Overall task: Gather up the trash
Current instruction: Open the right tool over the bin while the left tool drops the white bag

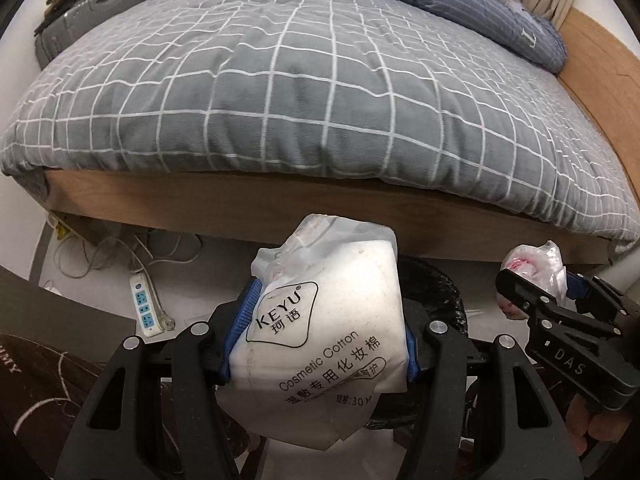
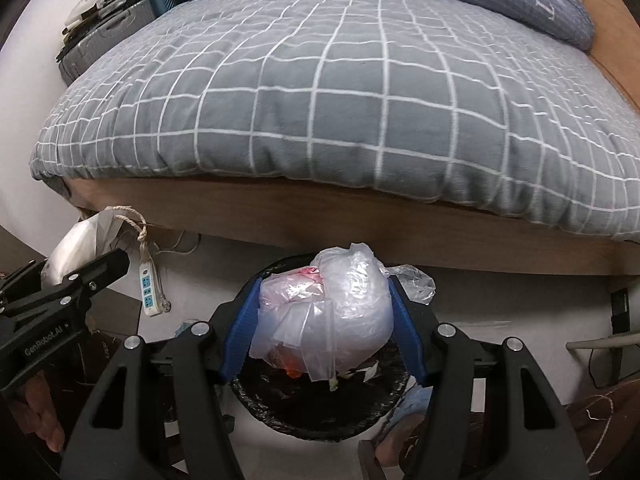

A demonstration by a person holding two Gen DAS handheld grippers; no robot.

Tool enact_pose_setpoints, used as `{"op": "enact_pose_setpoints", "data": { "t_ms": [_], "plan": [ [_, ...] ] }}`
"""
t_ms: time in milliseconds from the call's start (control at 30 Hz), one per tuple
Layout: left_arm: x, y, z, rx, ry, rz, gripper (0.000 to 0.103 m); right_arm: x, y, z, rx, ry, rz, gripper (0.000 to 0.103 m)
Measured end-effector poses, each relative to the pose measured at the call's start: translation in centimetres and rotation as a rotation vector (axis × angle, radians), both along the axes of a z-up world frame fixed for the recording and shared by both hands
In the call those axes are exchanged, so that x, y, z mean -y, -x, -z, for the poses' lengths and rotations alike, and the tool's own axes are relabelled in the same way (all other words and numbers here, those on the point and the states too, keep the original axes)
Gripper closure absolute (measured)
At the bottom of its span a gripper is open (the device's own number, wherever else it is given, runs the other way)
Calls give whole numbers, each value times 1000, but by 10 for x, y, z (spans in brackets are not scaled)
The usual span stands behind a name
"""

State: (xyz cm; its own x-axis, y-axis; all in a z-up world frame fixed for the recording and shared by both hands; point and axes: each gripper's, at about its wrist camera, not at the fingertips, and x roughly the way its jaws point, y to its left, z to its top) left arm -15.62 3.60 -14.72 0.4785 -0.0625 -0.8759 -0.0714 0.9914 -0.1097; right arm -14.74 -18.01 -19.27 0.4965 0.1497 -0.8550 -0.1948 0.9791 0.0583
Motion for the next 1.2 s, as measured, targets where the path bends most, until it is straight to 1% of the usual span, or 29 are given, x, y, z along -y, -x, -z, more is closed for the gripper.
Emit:
{"op": "enact_pose_setpoints", "data": {
  "t_ms": [100, 133, 167, 200, 267, 367, 467, 700, 900, 1033, 1133, 1200],
  "plan": [
    [-2, 3, 0, -1, -1, -1, 45, -5, 0, 1, 2, 14, -5, 39],
    [-2, 4, 0, -1, -3, 2, 45, -4, 1, 2, 3, 18, 1, 37],
    [0, 4, 0, -2, -5, 4, 45, -2, 1, 3, 2, 17, 7, 32],
    [2, 3, 1, -5, -6, 9, 45, 2, 1, 2, 4, 14, 12, 29],
    [7, 2, 3, -12, -4, 21, 45, 11, 0, 3, 8, 13, 31, 20],
    [22, -4, 11, -29, -2, 55, 45, 28, 1, 4, 10, 22, 60, 14],
    [43, -9, 14, -35, -1, 91, 45, 49, 3, 4, 31, 48, 103, 8],
    [86, -12, 18, -43, 4, 148, 45, 96, 13, 4, 48, 54, 182, 8],
    [107, -15, 19, -35, 4, 176, 43, 123, 16, 0, 56, 64, 233, 8],
    [114, -15, 19, -26, -13, 178, 36, 129, 17, -5, 70, 79, 248, 8],
    [111, -15, 18, -21, -14, 178, 32, 131, 18, -10, 84, 66, 252, 8],
    [107, -16, 17, -14, -15, 166, 27, 129, 18, -15, 95, 65, 251, 8]
  ]
}}
